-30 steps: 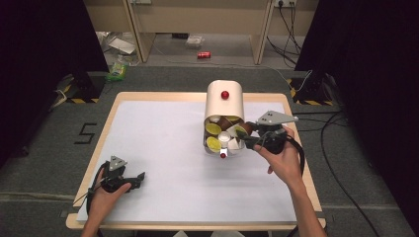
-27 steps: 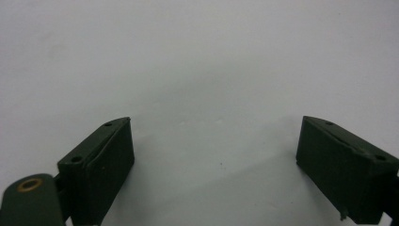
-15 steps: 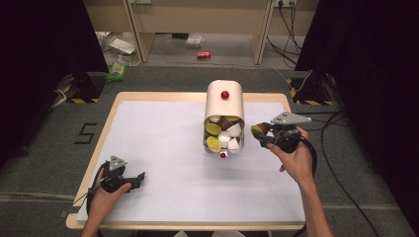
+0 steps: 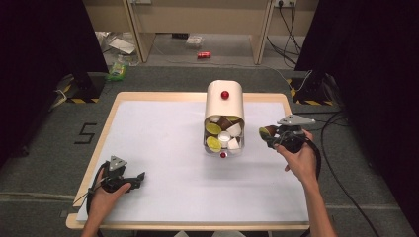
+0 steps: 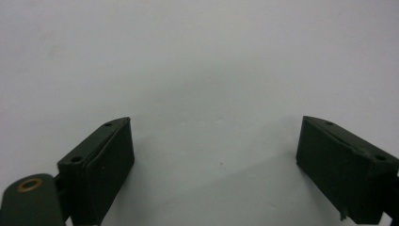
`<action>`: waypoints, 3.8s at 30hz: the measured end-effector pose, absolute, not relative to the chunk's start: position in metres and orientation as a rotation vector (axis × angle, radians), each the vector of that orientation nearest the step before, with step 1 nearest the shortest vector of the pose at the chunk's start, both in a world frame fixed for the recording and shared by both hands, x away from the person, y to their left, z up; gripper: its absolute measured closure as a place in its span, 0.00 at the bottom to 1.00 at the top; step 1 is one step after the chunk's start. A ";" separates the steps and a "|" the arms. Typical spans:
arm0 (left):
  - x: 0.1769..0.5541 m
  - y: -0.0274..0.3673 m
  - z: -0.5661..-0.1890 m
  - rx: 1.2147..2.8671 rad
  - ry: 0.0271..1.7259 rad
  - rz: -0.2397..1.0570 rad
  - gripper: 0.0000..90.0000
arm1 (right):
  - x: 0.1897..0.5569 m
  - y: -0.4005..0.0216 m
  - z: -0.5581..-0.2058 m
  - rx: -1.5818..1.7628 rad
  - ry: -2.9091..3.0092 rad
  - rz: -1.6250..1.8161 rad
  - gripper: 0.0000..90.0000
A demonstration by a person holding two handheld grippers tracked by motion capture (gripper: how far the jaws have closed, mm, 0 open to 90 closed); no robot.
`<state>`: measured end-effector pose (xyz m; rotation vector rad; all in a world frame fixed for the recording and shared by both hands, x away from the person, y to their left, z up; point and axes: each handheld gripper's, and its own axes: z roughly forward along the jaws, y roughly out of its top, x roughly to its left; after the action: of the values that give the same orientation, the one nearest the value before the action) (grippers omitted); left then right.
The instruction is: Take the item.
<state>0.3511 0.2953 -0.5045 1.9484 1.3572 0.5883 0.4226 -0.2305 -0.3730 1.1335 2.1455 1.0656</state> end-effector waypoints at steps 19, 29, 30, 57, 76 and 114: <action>0.351 0.295 -0.505 1.948 1.357 0.588 0.12 | 0.443 -0.239 -0.415 1.214 2.184 0.983 0.59; 0.351 0.295 -0.504 1.948 1.357 0.588 0.12 | 0.449 -0.239 -0.428 1.235 2.199 0.957 0.59; 0.351 0.295 -0.505 1.948 1.357 0.588 0.12 | 0.450 -0.238 -0.430 1.234 2.203 0.952 0.60; 0.351 0.295 -0.505 1.948 1.357 0.588 0.12 | 0.469 -0.228 -0.465 1.295 2.207 0.964 0.59; 0.351 0.295 -0.505 1.948 1.357 0.588 0.12 | 0.471 -0.224 -0.475 1.280 2.221 0.949 0.59; 0.351 0.295 -0.505 1.946 1.358 0.586 0.12 | 0.451 -0.248 -0.445 1.288 2.124 1.013 0.34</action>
<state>0.3513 0.2955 -0.5046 1.9464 1.3577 0.5861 0.4506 -0.2480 -0.4448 1.2885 2.1243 1.0129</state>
